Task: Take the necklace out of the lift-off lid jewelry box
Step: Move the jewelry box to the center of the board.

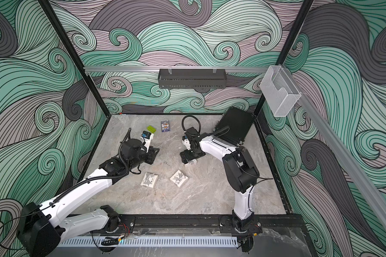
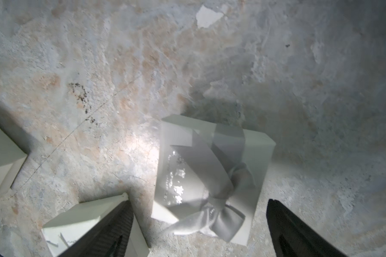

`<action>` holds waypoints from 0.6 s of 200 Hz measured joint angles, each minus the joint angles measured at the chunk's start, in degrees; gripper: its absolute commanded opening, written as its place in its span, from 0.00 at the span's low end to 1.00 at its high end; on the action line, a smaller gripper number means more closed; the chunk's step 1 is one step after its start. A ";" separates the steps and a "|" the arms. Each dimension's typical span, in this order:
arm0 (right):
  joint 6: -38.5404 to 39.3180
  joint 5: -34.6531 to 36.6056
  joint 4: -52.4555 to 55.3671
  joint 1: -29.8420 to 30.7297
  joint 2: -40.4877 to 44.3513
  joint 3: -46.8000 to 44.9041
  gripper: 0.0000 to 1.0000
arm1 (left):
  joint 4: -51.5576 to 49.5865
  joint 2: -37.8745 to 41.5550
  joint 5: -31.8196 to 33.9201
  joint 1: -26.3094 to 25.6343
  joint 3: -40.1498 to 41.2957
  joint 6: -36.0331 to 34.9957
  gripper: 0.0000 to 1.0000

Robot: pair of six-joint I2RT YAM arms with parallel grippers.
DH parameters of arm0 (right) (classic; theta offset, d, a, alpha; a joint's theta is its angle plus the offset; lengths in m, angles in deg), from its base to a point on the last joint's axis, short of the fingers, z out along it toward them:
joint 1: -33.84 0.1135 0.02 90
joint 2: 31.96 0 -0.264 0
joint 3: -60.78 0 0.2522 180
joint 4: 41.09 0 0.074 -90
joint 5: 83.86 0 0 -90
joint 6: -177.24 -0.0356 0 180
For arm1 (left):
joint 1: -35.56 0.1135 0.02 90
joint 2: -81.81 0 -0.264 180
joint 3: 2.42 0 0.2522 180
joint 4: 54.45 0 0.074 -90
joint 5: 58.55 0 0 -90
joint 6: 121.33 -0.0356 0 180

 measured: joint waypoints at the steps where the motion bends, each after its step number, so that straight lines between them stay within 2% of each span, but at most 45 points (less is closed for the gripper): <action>1: 0.00 0.07 0.00 0.04 -0.02 0.04 0.97 | 0.00 0.04 0.04 0.00 0.02 0.00 0.40; 70: -3.43 8.26 2.23 1.62 -7.13 4.33 0.88 | -0.66 1.14 0.79 0.02 0.63 0.02 0.41; 97: -3.91 10.03 3.04 1.25 -7.50 4.44 0.78 | -0.68 1.36 0.83 0.07 1.29 0.02 0.40; 120: -3.69 10.29 3.69 0.07 -7.50 5.07 0.76 | -0.66 1.38 0.81 0.24 1.57 0.02 0.41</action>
